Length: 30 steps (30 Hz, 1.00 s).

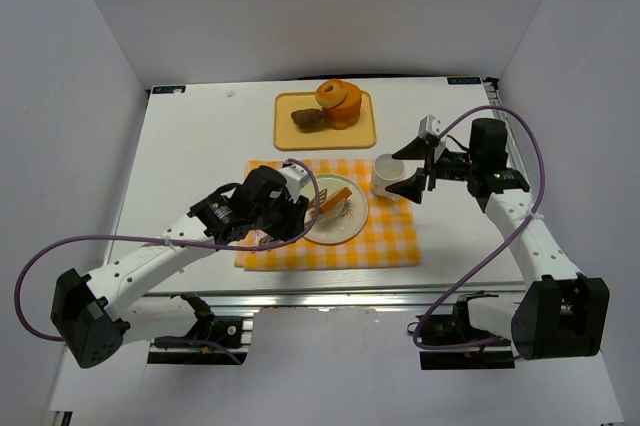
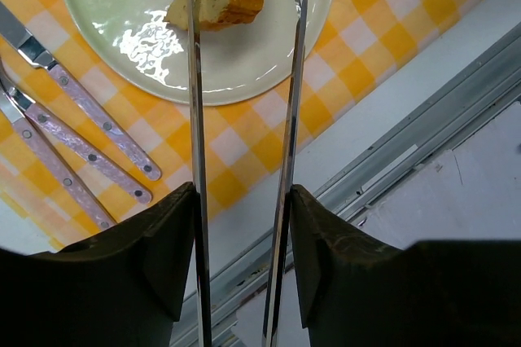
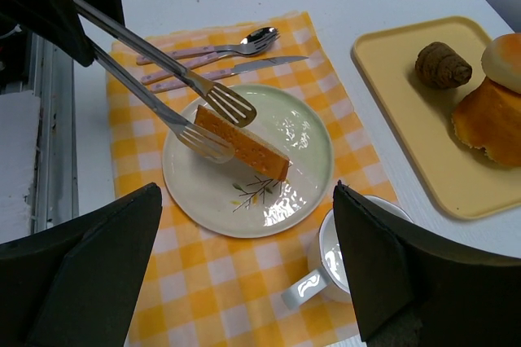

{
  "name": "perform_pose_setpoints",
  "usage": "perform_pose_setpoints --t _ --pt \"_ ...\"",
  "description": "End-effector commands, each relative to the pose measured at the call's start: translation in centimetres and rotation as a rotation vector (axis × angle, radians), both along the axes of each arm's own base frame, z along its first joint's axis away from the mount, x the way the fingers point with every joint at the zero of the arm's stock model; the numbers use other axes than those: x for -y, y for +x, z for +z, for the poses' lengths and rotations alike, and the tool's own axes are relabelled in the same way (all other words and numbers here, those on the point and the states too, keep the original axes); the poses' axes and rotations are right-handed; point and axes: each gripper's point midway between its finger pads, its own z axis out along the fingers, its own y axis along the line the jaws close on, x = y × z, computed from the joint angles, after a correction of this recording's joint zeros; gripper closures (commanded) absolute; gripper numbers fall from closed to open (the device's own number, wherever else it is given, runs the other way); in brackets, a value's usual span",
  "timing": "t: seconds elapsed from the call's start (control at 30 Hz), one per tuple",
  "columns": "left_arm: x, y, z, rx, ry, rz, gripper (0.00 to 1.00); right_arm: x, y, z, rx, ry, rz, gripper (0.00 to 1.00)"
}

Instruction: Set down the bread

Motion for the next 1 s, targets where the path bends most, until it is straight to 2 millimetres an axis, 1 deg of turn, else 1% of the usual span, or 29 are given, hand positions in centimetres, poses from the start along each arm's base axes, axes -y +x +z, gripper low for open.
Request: perform_pose_setpoints --t 0.0,0.17,0.23,0.4,0.5,0.57,0.6,0.63,0.67,0.7,0.73,0.77,0.8,0.87,0.9,0.93,0.97 --pt "0.5 -0.4 1.2 0.021 -0.047 -0.019 0.42 0.2 -0.2 0.9 0.036 0.003 0.001 0.11" --pt "1.4 -0.7 2.2 0.011 -0.091 -0.044 0.42 0.2 -0.2 0.9 0.040 0.004 0.001 0.11" --pt "1.5 -0.9 2.3 0.005 -0.094 -0.052 0.42 0.2 -0.2 0.9 0.040 0.004 0.002 0.10" --pt "1.5 -1.7 1.6 -0.035 -0.081 -0.074 0.44 0.2 -0.1 0.9 0.042 0.005 0.002 0.11" --pt "1.4 -1.5 1.8 -0.021 -0.086 -0.059 0.45 0.3 -0.2 0.8 0.042 0.005 -0.001 0.11" --pt "1.4 -1.0 2.3 0.000 -0.094 -0.039 0.51 0.3 -0.2 0.7 0.039 0.004 -0.002 0.11" --pt "1.5 -0.7 2.7 0.010 -0.106 -0.017 0.57 0.4 -0.2 0.8 0.040 0.005 -0.003 0.11" --pt "1.3 0.0 3.1 0.034 -0.104 0.017 0.70 0.4 -0.2 0.7 0.039 0.005 -0.001 0.11" --pt "1.3 0.5 3.3 0.045 -0.109 0.041 0.77 0.3 -0.2 0.8 0.040 0.006 0.001 0.11" --pt "1.2 1.0 3.6 0.050 -0.117 0.065 0.80 0.3 -0.2 0.9 0.042 0.007 0.001 0.11" --pt "1.1 1.7 3.8 0.063 -0.113 0.092 0.81 0.3 -0.2 0.8 0.037 0.008 0.003 0.11" --pt "0.8 2.3 4.0 0.071 -0.110 0.114 0.82 0.3 -0.2 0.8 0.037 0.009 0.005 0.11" --pt "0.0 3.4 4.2 0.081 -0.109 0.157 0.83 0.3 -0.2 0.8 0.035 0.009 0.004 0.11" --pt "-1.7 5.0 4.5 0.101 -0.104 0.221 0.84 0.3 -0.2 0.8 0.035 0.011 0.009 0.11" --pt "-4.2 6.9 4.5 0.121 -0.087 0.302 0.84 0.3 -0.3 0.7 0.032 0.011 0.009 0.11" --pt "-5.8 7.9 4.5 0.135 -0.075 0.352 0.83 0.2 -0.3 0.7 0.030 0.012 0.012 0.10" --pt "-7.7 8.8 4.3 0.159 -0.045 0.411 0.78 0.2 -0.4 0.7 0.029 0.015 0.016 0.11"
